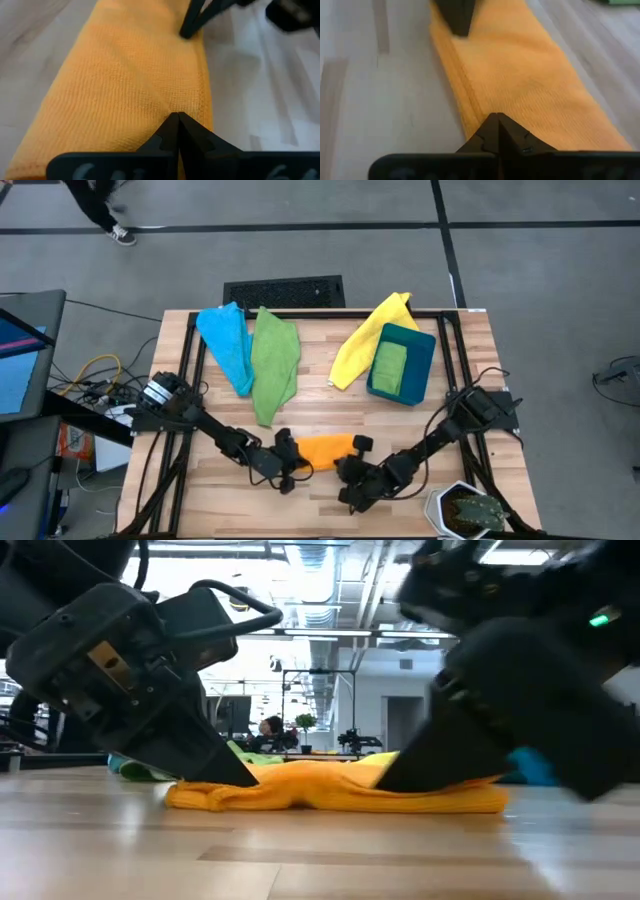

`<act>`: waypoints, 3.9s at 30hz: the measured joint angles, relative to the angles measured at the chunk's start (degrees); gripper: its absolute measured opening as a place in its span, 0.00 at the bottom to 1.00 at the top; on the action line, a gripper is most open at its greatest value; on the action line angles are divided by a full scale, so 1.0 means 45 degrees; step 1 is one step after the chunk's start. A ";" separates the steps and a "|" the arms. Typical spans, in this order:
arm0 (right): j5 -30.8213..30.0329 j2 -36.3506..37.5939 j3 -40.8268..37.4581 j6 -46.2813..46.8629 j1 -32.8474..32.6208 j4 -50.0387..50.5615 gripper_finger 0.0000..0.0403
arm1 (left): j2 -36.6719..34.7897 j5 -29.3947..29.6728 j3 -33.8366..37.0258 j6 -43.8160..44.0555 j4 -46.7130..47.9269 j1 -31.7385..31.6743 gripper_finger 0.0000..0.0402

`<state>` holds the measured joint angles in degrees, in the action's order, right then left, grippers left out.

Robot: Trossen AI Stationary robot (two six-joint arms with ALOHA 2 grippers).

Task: Fold microfiber towels
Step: Fold the orange microfiber cloth, then put the orange microfiber cloth into the blue bin

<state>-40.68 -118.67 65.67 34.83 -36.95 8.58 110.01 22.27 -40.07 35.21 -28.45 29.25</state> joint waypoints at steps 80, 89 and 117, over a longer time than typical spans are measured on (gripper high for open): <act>0.7700 0.5485 0.2480 0.5416 0.6030 1.0190 0.02 | -0.8526 -0.4566 -0.0074 -0.2591 0.6777 -0.3084 0.21; 0.6178 0.6989 0.6046 0.0634 0.9410 1.5695 0.02 | -1.0201 -0.2457 -0.0066 -0.3274 0.9211 -0.3140 0.21; 0.1005 0.6197 0.7995 -1.2122 1.4397 1.7368 0.02 | -1.0280 -0.0831 -0.0049 -0.3475 1.0954 -0.3253 0.21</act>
<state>-36.15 -90.78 101.65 -19.72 27.83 86.74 63.75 18.52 -40.29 19.57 20.84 14.61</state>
